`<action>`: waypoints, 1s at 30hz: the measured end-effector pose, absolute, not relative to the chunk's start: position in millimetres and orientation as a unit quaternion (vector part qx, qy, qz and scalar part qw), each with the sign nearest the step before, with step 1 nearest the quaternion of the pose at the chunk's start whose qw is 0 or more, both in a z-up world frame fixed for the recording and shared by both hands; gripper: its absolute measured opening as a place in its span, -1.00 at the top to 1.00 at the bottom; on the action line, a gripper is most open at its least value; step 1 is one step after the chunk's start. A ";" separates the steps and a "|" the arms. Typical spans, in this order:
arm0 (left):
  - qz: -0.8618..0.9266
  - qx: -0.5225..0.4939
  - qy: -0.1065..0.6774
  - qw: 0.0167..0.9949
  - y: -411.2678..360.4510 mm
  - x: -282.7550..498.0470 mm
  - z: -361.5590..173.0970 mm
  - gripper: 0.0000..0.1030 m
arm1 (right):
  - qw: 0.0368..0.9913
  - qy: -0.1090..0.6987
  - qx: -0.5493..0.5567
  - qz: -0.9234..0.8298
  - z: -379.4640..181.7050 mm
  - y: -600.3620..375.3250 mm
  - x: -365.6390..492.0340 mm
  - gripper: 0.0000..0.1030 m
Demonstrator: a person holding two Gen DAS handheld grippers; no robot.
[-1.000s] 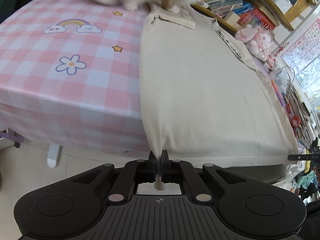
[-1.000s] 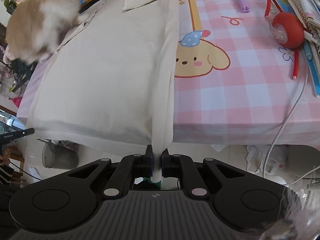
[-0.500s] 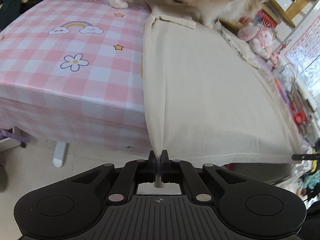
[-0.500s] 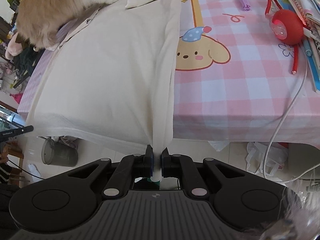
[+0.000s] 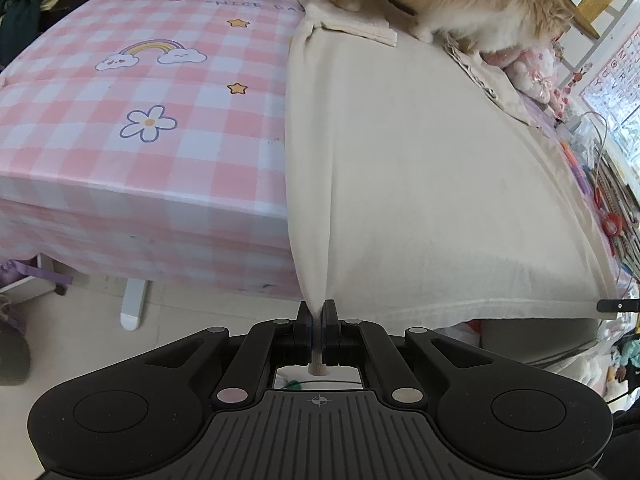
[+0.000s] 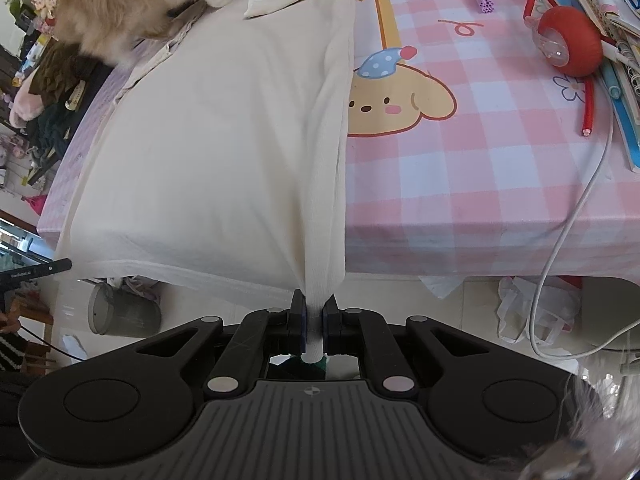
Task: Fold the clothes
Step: 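Hold the hem with both grippers and pull it taut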
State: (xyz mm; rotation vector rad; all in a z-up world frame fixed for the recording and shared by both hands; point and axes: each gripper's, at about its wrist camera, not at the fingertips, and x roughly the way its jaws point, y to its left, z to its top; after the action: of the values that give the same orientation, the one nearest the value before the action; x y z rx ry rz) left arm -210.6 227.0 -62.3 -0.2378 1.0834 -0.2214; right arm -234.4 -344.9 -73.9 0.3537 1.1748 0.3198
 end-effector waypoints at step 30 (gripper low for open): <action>-0.100 -0.097 0.528 0.838 221.7 -212.0 -57.8 0.95 | 0.807 0.547 0.167 0.147 -75.4 -345.0 -230.9 0.85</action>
State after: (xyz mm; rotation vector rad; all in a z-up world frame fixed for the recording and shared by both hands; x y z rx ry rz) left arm -212.0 221.7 -57.8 -0.2050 1.1173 -0.2112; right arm -230.9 -345.0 -75.4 0.3566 1.1702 0.3150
